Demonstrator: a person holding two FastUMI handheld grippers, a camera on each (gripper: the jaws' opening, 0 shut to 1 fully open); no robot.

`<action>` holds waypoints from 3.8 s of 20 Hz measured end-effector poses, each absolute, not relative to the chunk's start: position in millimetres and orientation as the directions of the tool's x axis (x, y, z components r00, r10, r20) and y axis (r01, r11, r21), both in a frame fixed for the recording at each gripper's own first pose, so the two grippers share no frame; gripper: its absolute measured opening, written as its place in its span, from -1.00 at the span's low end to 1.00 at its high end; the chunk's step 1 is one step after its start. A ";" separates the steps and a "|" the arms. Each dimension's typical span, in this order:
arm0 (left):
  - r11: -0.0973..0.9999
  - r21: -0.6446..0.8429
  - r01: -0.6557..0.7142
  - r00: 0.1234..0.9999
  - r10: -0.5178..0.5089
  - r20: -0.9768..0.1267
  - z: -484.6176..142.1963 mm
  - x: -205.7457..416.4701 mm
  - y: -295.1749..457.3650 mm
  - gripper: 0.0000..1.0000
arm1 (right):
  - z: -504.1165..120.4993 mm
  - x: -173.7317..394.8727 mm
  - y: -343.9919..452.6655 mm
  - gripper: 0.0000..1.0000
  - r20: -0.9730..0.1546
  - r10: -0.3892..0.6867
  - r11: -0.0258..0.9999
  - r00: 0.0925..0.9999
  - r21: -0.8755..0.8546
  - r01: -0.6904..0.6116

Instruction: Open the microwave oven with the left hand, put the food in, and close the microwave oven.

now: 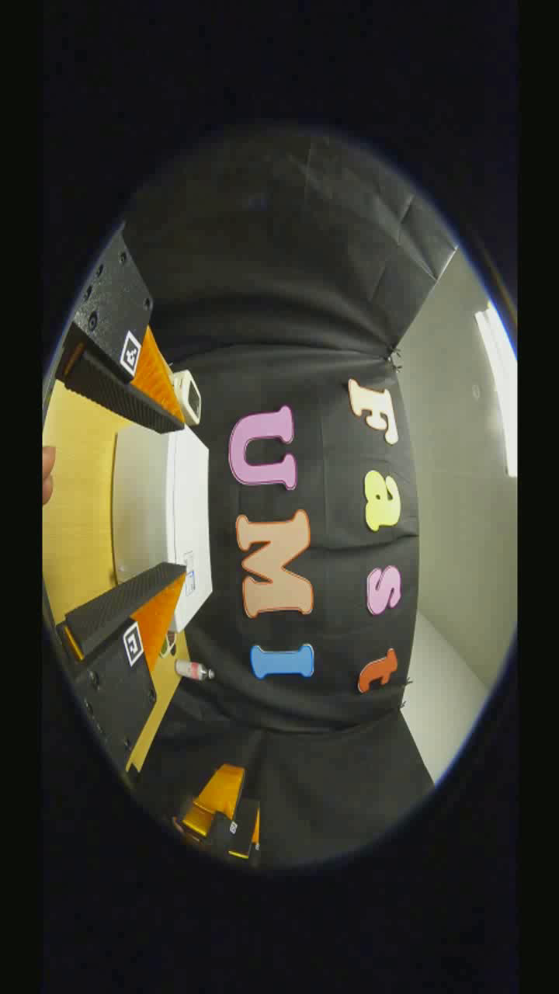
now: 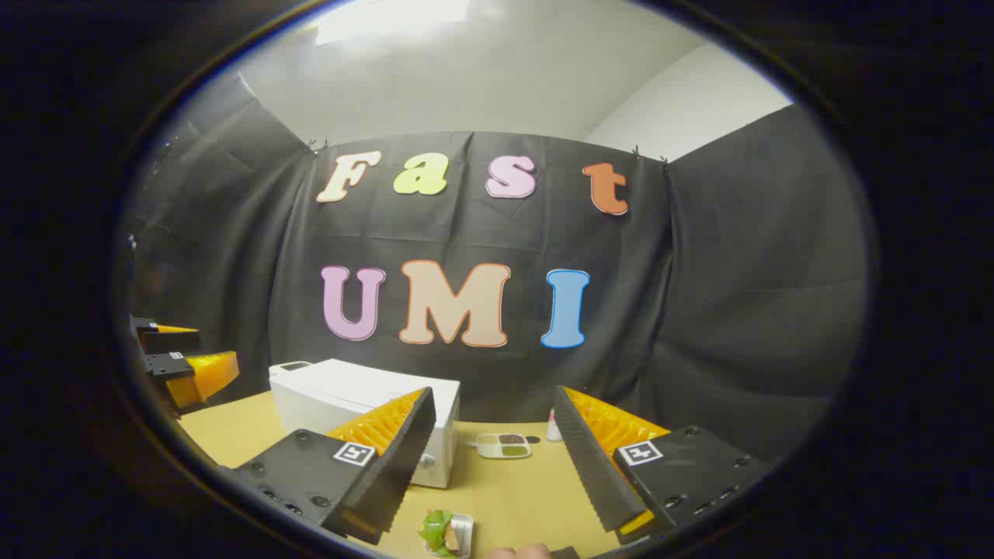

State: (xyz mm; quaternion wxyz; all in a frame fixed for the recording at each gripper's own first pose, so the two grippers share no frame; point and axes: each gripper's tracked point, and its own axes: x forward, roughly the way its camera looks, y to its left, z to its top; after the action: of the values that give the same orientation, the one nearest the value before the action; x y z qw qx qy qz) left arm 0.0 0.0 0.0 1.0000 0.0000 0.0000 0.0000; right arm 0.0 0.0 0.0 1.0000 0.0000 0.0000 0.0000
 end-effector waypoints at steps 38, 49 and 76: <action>0.996 0.015 0.093 0.992 -0.091 -0.084 -54.8 49.1 -68.9 1.00 | 14.6 0.4 -2.9 0.94 0.062 -0.070 0.997 0.996 0.019 0.069; 0.987 0.012 0.161 0.967 -0.155 -0.201 -156.6 119.5 -98.3 0.97 | 6.1 1.3 -9.1 0.93 -0.003 -0.138 0.989 0.990 -0.047 0.138; 0.969 -0.112 0.218 0.908 -0.244 -0.341 -263.6 195.0 -146.4 -0.89 | -8.9 -22.3 -36.2 0.94 -0.054 -0.167 0.966 0.984 -0.209 0.153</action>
State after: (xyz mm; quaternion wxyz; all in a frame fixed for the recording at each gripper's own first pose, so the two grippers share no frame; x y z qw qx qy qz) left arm 195.0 -146.4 -263.6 0.9761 -0.0357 0.1789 -0.1184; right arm -22.3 -36.2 -8.9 0.9908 -0.1025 0.0354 -0.0808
